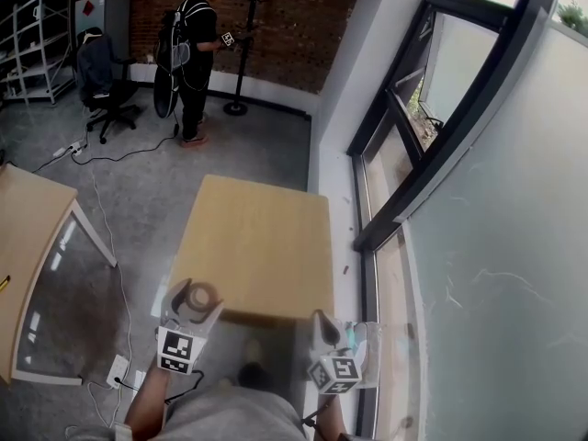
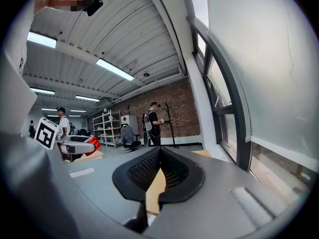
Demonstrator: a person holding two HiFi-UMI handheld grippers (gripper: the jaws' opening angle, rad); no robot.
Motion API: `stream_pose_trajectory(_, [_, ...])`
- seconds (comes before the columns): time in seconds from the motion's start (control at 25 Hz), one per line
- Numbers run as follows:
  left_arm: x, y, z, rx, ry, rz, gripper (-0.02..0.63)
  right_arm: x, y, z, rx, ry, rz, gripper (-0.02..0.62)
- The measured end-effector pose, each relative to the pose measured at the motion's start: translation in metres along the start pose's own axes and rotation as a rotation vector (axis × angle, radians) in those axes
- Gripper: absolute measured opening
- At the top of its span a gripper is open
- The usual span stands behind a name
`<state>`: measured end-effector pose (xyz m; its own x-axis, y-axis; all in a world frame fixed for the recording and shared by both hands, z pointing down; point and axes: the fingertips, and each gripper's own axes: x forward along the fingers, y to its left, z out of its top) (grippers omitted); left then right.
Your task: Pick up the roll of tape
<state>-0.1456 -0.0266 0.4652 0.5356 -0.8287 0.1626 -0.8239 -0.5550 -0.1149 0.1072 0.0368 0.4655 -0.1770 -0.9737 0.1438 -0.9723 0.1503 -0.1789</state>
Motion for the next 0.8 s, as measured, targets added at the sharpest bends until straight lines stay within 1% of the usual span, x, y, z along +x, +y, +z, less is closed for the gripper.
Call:
stream_pose_trajectory(0.28, [0.004,-0.007,-0.001,0.003,0.008,-0.012,0.339,0.0,-0.004,0.001,-0.025,0.004,-0.002,0.014])
stream_pose_trajectory(0.6, [0.008,-0.004,-0.001,-0.001,0.006,-0.008,0.339,0.005,-0.003,-0.003,-0.05,0.017,0.005,0.014])
stream_pose_trajectory(0.8, [0.012,-0.003,-0.001,-0.005,0.008,-0.007,0.339,0.01,-0.004,0.0,-0.045,0.011,0.006,0.014])
